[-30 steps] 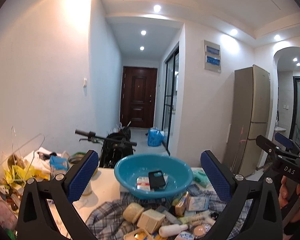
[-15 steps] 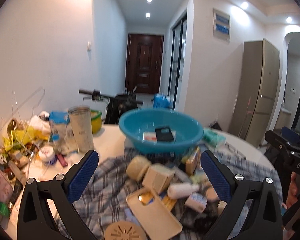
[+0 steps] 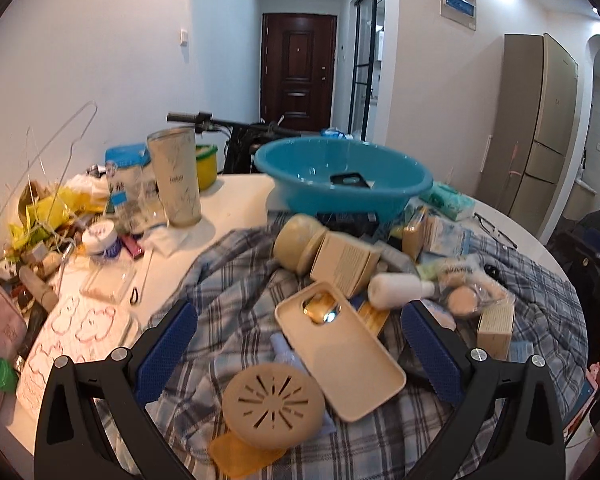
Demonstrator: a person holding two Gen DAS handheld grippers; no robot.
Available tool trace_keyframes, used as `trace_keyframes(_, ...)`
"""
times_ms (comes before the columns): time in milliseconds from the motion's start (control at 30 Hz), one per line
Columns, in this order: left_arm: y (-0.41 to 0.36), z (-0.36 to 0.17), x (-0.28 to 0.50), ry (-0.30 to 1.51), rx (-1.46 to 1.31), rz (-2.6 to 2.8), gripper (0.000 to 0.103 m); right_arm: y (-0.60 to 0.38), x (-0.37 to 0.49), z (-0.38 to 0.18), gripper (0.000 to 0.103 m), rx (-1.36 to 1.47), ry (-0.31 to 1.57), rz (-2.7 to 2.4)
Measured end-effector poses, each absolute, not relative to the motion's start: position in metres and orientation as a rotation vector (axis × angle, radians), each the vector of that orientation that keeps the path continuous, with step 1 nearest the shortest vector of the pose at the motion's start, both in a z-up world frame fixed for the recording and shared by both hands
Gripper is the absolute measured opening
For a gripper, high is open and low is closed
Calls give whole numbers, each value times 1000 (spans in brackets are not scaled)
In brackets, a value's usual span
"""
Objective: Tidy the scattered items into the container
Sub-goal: 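Move both open tools down toward the cluttered pile on the plaid shirt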
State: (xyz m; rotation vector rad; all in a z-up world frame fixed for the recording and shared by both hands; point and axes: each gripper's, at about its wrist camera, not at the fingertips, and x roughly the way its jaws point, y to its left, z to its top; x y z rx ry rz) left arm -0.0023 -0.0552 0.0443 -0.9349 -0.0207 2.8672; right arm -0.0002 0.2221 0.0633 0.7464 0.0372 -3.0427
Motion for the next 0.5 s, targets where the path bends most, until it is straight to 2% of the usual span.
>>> trace_keyframes(500, -64, -14, -7, -98, -1171, 2816, 103, 235, 0, 28, 102, 942, 20, -3038)
